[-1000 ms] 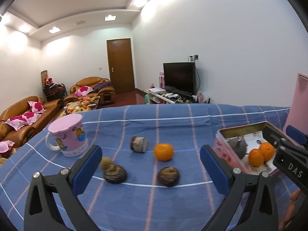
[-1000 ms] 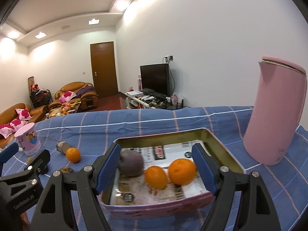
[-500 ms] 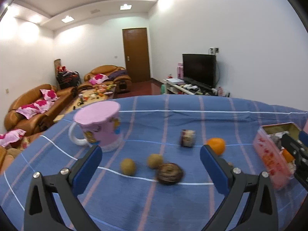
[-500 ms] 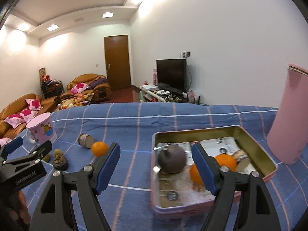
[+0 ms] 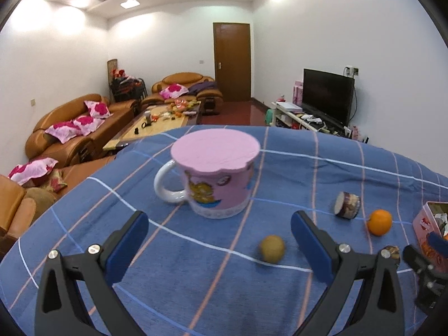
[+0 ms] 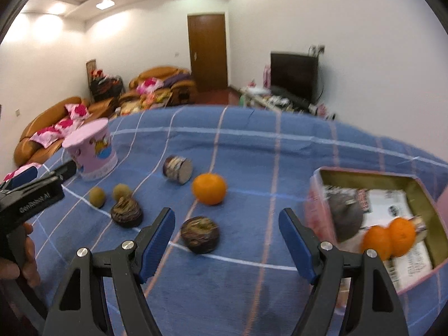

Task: Organize fruits
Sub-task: 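Grasp a small yellow-green fruit with the left tool while the right tool grasps a dark brown fruit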

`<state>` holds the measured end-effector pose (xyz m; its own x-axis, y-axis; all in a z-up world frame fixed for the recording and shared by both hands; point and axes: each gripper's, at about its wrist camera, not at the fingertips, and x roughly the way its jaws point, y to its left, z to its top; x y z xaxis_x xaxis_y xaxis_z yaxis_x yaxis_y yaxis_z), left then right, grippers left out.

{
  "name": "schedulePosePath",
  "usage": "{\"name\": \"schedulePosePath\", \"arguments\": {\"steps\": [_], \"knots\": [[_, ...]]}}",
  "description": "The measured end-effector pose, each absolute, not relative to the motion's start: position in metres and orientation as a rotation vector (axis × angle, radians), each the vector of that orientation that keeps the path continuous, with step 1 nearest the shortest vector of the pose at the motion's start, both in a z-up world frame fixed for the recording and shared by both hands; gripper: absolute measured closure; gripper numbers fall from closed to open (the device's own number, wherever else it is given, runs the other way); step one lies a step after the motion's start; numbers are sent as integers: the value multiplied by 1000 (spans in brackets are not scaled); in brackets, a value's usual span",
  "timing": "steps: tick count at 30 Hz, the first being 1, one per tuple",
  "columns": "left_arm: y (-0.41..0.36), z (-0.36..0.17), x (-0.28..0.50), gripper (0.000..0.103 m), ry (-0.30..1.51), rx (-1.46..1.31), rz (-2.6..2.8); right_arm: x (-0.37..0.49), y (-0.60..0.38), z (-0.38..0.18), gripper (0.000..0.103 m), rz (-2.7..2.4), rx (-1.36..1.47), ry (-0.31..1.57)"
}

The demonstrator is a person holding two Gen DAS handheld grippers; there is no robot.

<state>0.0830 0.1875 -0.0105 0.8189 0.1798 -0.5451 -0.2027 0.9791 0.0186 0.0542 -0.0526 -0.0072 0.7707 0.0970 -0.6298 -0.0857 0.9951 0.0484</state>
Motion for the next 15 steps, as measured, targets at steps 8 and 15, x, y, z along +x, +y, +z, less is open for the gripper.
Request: {"name": "schedulePosePath", "arguments": {"steps": [8,15], "knots": [[183,-9,84,0,590,-1,171,82,-32,-27,28,138,22,821],[186,-17,91,0,646,31,163,95,-24,-41,46,140,-2,912]]}}
